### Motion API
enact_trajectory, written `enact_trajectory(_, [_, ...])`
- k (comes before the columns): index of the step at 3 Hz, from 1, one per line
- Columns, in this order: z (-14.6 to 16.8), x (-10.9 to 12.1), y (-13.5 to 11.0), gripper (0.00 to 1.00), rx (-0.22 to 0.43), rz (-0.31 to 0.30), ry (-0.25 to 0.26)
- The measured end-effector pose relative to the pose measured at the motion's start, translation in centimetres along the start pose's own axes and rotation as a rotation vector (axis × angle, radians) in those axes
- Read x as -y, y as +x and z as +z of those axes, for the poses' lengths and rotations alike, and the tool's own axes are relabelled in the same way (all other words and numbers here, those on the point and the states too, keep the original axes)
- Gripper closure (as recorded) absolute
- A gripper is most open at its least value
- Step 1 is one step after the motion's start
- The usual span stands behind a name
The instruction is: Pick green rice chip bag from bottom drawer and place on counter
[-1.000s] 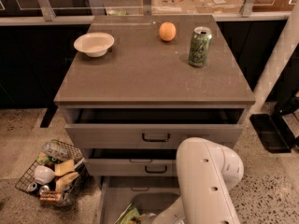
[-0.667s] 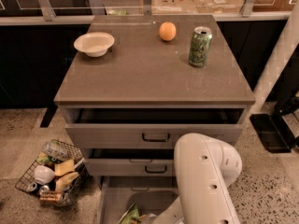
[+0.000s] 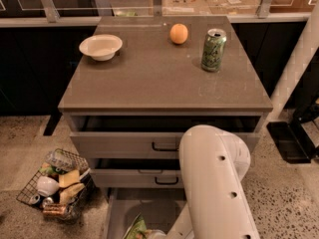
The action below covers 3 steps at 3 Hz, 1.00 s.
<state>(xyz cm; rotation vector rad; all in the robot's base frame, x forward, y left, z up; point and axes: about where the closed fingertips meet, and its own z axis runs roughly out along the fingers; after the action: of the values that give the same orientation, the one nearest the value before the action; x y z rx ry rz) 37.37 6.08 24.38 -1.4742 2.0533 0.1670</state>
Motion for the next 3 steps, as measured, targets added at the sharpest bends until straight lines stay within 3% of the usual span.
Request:
enact_trajectory(2, [-6.9, 1.3, -0.5, 1.00, 0.063, -0.012, 0.124])
enact_trajectory(3, [-11.6, 2.4, -0.7, 1.00, 0.167, -0.009, 0.180])
